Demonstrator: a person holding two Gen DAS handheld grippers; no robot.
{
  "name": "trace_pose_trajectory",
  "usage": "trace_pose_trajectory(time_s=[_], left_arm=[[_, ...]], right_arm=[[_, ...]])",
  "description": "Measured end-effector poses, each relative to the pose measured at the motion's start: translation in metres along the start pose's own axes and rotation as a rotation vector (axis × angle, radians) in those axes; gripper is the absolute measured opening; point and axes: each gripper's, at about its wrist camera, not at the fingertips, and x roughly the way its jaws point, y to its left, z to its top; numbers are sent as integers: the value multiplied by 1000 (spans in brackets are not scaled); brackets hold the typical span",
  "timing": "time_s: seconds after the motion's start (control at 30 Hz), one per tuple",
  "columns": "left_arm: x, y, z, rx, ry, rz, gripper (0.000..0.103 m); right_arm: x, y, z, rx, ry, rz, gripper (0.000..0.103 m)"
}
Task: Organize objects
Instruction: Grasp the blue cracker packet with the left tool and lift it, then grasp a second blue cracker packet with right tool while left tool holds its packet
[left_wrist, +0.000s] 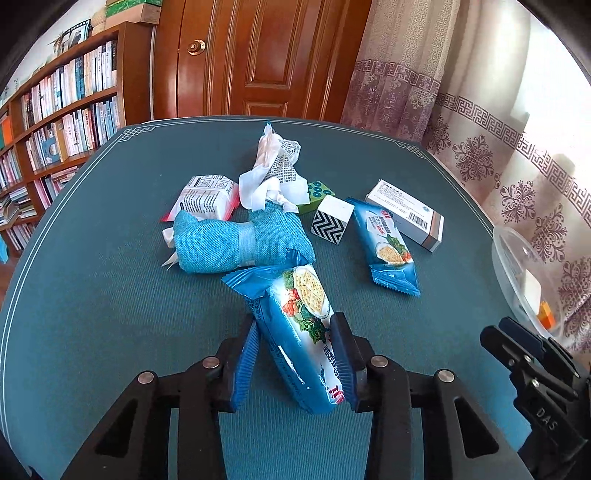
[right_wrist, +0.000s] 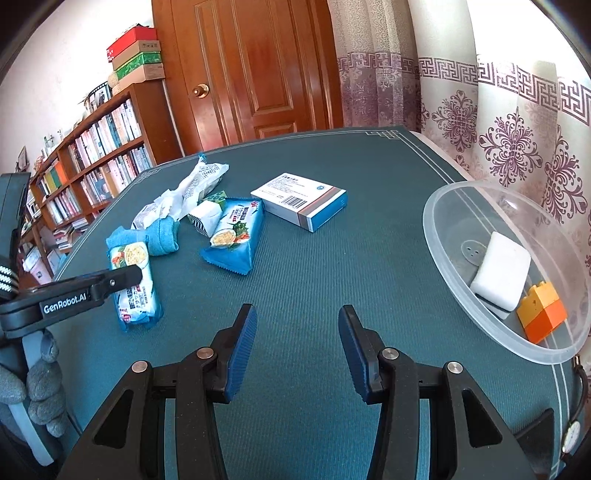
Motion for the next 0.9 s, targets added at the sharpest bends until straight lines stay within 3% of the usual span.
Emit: trace_pose_trajectory(time_s=[0.23,0.37,0.43,0.53,0.73,0.9], left_arm=[[-10,14,-12,-1,23,-47,42],[-9,28,-14,-16,25,-8,46],[-6,37,-16,-35,37,21,62],[-5,48,-19,-72,40,25,75],[-9,53,-21,-71,32,33,82],[-9,54,-21,-84,30,29,87]], right_arm=[[14,17,12,-15,13,27,48],[24,28,20,-35,21,39,48],[30,32,25,-42,26,44,48],[40,37,34,-46,32,52,48],[63,44,56,-52,31,52,55],[93,54,69,-81,56,30,55]])
